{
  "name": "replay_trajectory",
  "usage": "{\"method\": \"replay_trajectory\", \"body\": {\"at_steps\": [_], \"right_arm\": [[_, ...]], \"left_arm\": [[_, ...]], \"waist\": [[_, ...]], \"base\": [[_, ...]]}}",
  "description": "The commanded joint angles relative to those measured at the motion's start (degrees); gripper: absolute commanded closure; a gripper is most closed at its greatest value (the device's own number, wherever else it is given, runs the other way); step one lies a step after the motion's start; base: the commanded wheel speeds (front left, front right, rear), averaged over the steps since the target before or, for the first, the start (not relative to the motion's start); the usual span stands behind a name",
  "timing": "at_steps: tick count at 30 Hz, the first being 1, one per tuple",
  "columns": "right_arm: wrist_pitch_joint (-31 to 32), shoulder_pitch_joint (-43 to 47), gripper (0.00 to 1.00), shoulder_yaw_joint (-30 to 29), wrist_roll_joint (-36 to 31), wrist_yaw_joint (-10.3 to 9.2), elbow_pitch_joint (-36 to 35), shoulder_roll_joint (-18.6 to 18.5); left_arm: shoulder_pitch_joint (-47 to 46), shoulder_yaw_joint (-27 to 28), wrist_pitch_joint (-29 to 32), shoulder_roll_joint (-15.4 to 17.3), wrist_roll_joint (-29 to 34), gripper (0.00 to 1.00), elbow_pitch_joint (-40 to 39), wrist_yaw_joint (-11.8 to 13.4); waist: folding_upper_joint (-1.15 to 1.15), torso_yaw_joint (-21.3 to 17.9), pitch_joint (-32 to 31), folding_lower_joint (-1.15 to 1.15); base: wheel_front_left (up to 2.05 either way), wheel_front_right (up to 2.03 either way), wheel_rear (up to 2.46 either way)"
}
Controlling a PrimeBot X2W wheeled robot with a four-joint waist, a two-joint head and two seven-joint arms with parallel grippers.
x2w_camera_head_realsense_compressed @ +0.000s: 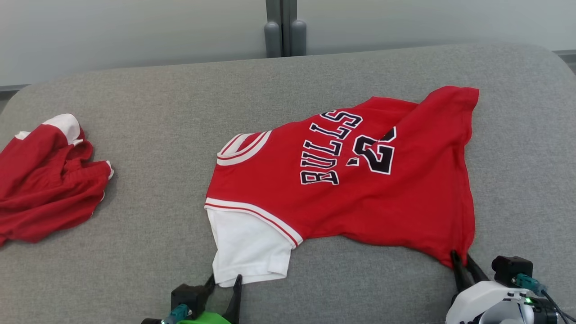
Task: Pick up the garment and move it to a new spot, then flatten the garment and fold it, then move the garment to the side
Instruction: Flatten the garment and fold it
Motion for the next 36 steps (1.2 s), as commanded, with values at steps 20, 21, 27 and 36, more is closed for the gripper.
{"method": "replay_trajectory", "body": {"at_steps": [20, 21, 27, 36], "right_arm": [[0.07, -7.21, 1.0, 2.57, 2.93, -0.07, -17.31, -5.72], [0.07, -9.31, 1.0, 3.35, 3.09, -0.06, -17.3, -6.78], [0.45, -25.26, 1.0, 7.28, 7.33, -0.06, -14.01, -11.86], [5.14, -55.74, 1.0, 13.52, 14.92, -0.06, -4.59, -16.19]], "left_arm": [[-9.77, 3.8, 0.11, 1.96, 1.61, 1.0, -11.28, -1.18], [-12.07, 3.37, 0.11, 2.47, 1.97, 1.0, -11.08, -1.59], [-29.61, 2.33, 3.01, 5.25, 2.04, 1.0, -8.41, -3.43], [-60.38, 3.44, 7.53, 6.02, -1.89, 1.0, -0.29, -3.95]], "waist": [[0.0, -0.64, 0.7, 0.0], [0.0, -0.71, 1.35, 0.0], [0.0, -1.02, 6.88, 0.0], [0.0, -1.81, 15.46, 0.0]], "base": [[0.0, 0.0, 0.0], [0.0, 0.0, 0.0], [0.0, 0.0, 0.0], [0.0, 0.0, 0.0]]}}
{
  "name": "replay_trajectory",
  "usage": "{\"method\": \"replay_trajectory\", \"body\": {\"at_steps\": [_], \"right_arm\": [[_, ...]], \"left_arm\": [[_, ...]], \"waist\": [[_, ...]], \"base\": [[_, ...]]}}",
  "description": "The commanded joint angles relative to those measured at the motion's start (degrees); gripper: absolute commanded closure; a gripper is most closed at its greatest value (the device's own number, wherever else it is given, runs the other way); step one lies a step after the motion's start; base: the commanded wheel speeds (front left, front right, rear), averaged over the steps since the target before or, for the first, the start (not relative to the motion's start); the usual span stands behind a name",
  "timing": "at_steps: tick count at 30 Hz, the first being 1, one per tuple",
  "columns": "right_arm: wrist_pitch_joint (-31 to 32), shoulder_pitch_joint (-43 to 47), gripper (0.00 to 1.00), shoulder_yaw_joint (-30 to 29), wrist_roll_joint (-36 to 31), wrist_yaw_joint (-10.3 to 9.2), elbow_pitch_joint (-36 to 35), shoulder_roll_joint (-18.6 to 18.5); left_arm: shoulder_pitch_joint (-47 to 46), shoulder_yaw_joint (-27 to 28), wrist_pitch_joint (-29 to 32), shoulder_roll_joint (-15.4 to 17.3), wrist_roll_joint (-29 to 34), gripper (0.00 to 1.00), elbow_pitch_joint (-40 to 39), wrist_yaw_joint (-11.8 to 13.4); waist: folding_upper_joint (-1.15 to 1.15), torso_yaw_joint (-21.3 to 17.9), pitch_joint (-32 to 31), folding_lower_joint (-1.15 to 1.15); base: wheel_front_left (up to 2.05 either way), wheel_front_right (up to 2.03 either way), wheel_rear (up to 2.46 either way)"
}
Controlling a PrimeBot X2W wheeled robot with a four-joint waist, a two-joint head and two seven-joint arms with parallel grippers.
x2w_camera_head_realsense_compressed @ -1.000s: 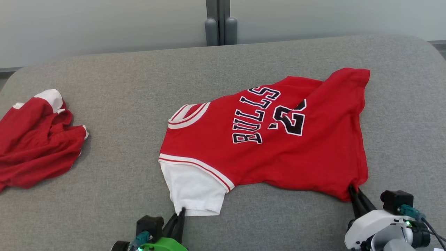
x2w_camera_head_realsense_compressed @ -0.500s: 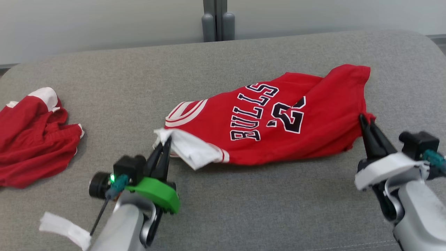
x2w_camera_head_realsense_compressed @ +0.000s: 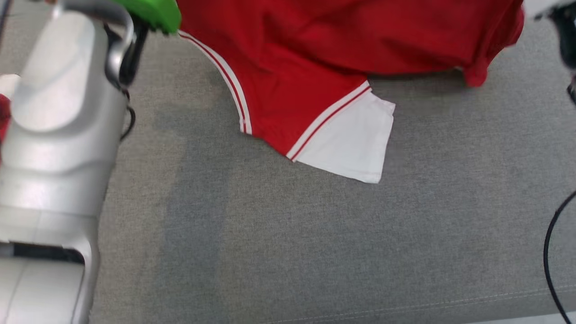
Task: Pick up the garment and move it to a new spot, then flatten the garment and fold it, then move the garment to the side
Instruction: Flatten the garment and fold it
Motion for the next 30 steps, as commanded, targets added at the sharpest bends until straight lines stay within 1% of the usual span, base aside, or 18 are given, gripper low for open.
{"method": "replay_trajectory", "body": {"at_steps": [1, 4, 6, 8, 11, 14, 18, 21, 23, 25, 26, 27, 28, 30], "right_arm": [[0.56, -4.14, 1.0, 0.66, 0.63, -0.06, 1.42, -0.57], [0.61, -13.09, 1.0, 1.96, 1.71, -0.06, 5.16, -0.71], [0.2, -17.92, 1.0, 2.97, 2.26, -0.07, 7.19, -0.62], [-0.31, -21.78, 1.0, 4.61, 2.5, -0.06, 9.09, -0.45], [-1.09, -26.08, 1.0, 6.04, 4.08, -0.07, 11.66, -0.19], [-1.65, -27.03, 1.0, 8.9, 5.98, -0.06, 12.61, -0.43], [-2.31, -24.18, 1.0, 13.49, 9.32, -0.06, 11.66, -2.34], [-3.11, -20.51, 1.0, 16.85, 11.94, -0.06, 9.93, -3.42], [-3.77, -17.07, 1.0, 19.14, 13.6, -0.06, 8.02, -4.38], [-4.3, -12.8, 1.0, 21.28, 14.93, -0.07, 5.97, -5.65], [-4.67, -10.4, 1.0, 22.04, 15.46, -0.07, 4.71, -6.38], [-4.72, -8.38, 1.0, 22.71, 15.78, -0.07, 3.66, -6.88], [-4.93, -5.61, 1.0, 23.08, 16.26, -0.07, 2.42, -7.32], [-4.98, -0.64, 1.0, 22.83, 16.86, -0.06, 0.02, -7.97]], "left_arm": [[-4.66, 0.58, 0.3, -0.16, -0.83, 1.0, 1.48, -0.17], [-14.27, -0.51, 0.02, -0.73, -0.61, 1.0, 5.33, -0.21], [-19.59, -0.16, -0.67, -1.29, -1.57, 1.0, 7.45, -0.22], [-24.14, -0.79, -1.39, -0.99, -0.92, 1.0, 9.31, -0.22], [-28.94, -0.86, -2.64, -1.31, -1.49, 1.0, 11.51, -0.23], [-29.97, -1.58, -4.04, -1.92, -2.39, 1.0, 12.73, -0.24], [-27.04, -3.03, -5.86, -2.23, -4.36, 1.0, 12.41, -0.21], [-23.23, -2.84, -6.94, -2.39, -5.87, 1.0, 11.31, -0.21], [-19.47, -2.76, -7.35, -2.18, -6.2, 1.0, 10.04, -0.21], [-14.43, -2.51, -7.65, -2.02, -5.65, 1.0, 8.09, 0.31], [-11.51, -1.68, -7.62, -1.76, -5.06, 1.0, 5.56, 1.48], [-8.72, -1.07, -7.64, -1.78, -4.67, 1.0, 3.34, 1.99], [-4.03, -0.59, -7.59, -2.06, -4.64, 1.0, 1.12, 2.58], [3.27, 1.25, -7.61, -2.15, -4.23, 1.0, -4.12, 4.1]], "waist": [[0.0, -0.55, 4.53, 0.0], [0.0, -0.77, 5.1, 0.0], [0.0, -1.0, 5.18, 0.0], [0.0, -1.44, 4.91, 0.0], [0.0, -1.73, 4.81, 0.0], [0.0, -1.46, 5.37, 0.0], [0.0, -1.02, 6.56, 0.0], [0.0, -0.75, 7.15, 0.0], [0.0, -0.6, 7.21, 0.0], [0.0, -0.48, 6.82, 0.0], [0.0, -0.46, 6.37, 0.0], [0.0, -0.43, 6.06, 0.0], [0.0, -0.4, 5.37, 0.0], [0.0, -0.37, 4.1, 0.0]], "base": [[0.0, 0.0, 0.0], [0.0, 0.0, 0.0], [0.0, 0.0, 0.0], [0.0, 0.0, 0.0], [0.0, 0.0, 0.0], [0.0, 0.0, 0.0], [0.0, 0.0, 0.0], [0.0, 0.0, 0.0], [0.0, 0.0, 0.0], [0.0, 0.0, 0.0], [0.0, 0.0, 0.0], [0.0, 0.0, 0.0], [0.0, 0.0, 0.0], [0.0, 0.0, 0.0]]}}
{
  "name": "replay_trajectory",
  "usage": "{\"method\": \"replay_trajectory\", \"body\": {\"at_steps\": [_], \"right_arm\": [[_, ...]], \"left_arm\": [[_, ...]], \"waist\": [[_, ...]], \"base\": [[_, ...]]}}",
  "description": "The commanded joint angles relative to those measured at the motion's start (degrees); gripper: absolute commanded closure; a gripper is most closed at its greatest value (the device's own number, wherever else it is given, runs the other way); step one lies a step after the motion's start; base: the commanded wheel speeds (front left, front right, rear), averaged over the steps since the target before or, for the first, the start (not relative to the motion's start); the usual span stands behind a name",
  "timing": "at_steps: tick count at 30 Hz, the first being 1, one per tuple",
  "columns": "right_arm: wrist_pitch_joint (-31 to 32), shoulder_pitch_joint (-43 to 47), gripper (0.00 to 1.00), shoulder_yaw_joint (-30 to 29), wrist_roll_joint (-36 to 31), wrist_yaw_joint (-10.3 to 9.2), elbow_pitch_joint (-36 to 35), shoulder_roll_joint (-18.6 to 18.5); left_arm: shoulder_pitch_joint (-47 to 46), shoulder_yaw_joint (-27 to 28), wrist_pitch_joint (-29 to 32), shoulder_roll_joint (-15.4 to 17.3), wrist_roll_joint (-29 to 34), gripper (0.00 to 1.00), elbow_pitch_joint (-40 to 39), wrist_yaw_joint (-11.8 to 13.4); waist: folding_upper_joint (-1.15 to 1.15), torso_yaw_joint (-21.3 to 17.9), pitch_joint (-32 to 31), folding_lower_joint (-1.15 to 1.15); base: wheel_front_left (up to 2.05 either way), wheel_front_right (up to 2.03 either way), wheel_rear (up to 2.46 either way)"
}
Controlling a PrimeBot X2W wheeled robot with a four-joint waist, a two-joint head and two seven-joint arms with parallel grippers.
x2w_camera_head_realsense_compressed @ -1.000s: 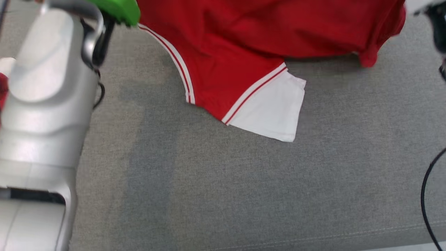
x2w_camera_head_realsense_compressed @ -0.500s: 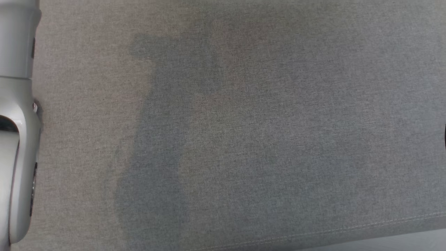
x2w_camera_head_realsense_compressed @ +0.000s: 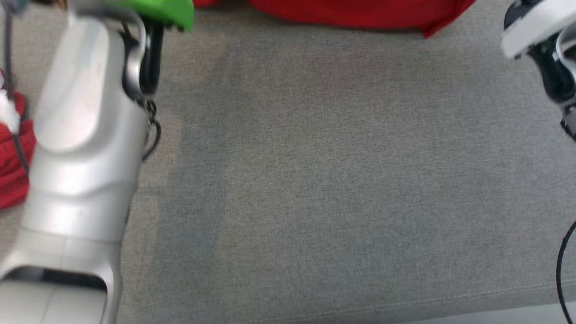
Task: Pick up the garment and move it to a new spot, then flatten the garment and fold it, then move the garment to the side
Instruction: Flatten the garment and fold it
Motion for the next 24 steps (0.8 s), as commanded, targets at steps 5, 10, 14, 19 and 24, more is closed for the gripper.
{"method": "replay_trajectory", "body": {"at_steps": [5, 10, 14, 19, 24], "right_arm": [[-0.31, 14.48, 1.0, -4.59, 0.14, -0.08, -7.49, -1.03], [-0.31, 28.45, 1.0, -9.41, -1.82, -0.08, -13.66, -0.31], [-0.33, 38.22, 1.0, -12.97, -2.74, -0.08, -16.74, 0.76], [-0.33, 48.86, 1.0, -16.1, -4.73, -0.08, -19.24, 2.38], [-0.33, 56.33, 1.0, -18.36, -6.36, -0.08, -19.69, 3.86]], "left_arm": [[19.61, 3.75, -0.16, -1.02, 1.47, 1.0, -12.33, 3.6], [36.06, 5.46, -0.11, -2.28, 2.03, 1.0, -20.61, 5.63], [46.8, 6.32, -0.11, -2.85, 1.63, 1.0, -24.39, 6.52], [56.69, 6.84, -0.11, -3.25, 1.08, 1.0, -27.03, 6.48], [62.99, 6.68, -0.11, -3.4, 1.16, 1.0, -28.06, 6.83]], "waist": [[0.0, 0.1, -3.94, 0.0], [0.0, 0.13, -6.2, 0.0], [0.0, 0.2, -8.11, 0.0], [0.0, 0.42, -10.34, 0.0], [0.0, 0.35, -12.57, 0.0]], "base": [[0.0, 0.0, 0.0], [0.0, 0.0, 0.0], [0.0, 0.0, 0.0], [0.0, 0.0, 0.0], [0.0, 0.0, 0.0]]}}
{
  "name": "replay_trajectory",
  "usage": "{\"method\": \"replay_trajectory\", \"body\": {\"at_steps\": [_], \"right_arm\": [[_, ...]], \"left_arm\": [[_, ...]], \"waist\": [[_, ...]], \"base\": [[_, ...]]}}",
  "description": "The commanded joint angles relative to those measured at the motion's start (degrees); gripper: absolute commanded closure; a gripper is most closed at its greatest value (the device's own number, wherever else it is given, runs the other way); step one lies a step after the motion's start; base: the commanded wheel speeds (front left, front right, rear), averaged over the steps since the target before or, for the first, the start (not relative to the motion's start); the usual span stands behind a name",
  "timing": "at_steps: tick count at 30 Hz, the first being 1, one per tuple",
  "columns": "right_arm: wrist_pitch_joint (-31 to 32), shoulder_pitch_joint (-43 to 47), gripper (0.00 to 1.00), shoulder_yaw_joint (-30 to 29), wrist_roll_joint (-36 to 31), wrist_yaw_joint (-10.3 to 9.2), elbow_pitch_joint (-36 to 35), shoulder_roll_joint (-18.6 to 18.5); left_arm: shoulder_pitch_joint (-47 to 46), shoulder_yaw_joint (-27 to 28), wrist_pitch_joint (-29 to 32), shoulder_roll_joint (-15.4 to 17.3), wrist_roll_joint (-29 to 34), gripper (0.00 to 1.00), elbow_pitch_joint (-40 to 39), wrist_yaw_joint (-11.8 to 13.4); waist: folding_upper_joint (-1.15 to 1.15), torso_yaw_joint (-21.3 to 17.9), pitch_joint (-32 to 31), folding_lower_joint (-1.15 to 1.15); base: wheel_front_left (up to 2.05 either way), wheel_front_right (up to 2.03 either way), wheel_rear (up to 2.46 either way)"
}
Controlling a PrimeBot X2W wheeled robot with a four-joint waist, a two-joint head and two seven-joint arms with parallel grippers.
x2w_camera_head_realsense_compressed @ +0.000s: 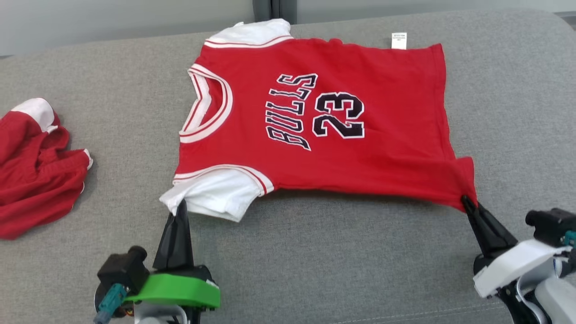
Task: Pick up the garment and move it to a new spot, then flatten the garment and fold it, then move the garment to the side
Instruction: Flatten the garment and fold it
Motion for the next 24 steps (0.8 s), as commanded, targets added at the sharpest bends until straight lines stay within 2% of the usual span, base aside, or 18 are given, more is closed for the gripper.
{"method": "replay_trajectory", "body": {"at_steps": [1, 9, 13, 24], "right_arm": [[-0.25, 2.32, 1.0, -0.99, -1.2, -0.08, -0.03, 0.04], [-0.22, 10.72, 1.0, -6.18, -3.34, -0.09, 0.89, 1.9], [0.12, 12.05, 1.0, -7.67, -3.3, -0.09, 1.06, 3.35], [2.06, 8.36, 1.0, -8.21, -4.17, -0.08, -0.42, 4.96]], "left_arm": [[2.34, 0.0, -0.03, 0.05, 0.03, 1.0, -0.42, 0.38], [7.79, -3.46, -0.03, 0.02, 1.15, 1.0, 0.53, -0.63], [8.31, -3.63, -0.03, 0.02, 1.04, 1.0, 0.33, -0.52], [-0.82, -5.64, 1.03, 2.56, 3.52, 1.0, 4.15, -3.56]], "waist": [[0.0, 0.02, -1.51, 0.0], [0.0, 0.32, -2.68, 0.0], [0.0, 0.26, -3.05, 0.0], [0.0, -0.71, -3.76, 0.0]], "base": [[0.0, 0.0, 0.0], [0.0, 0.0, 0.0], [0.0, 0.0, 0.0], [0.0, 0.0, 0.0]]}}
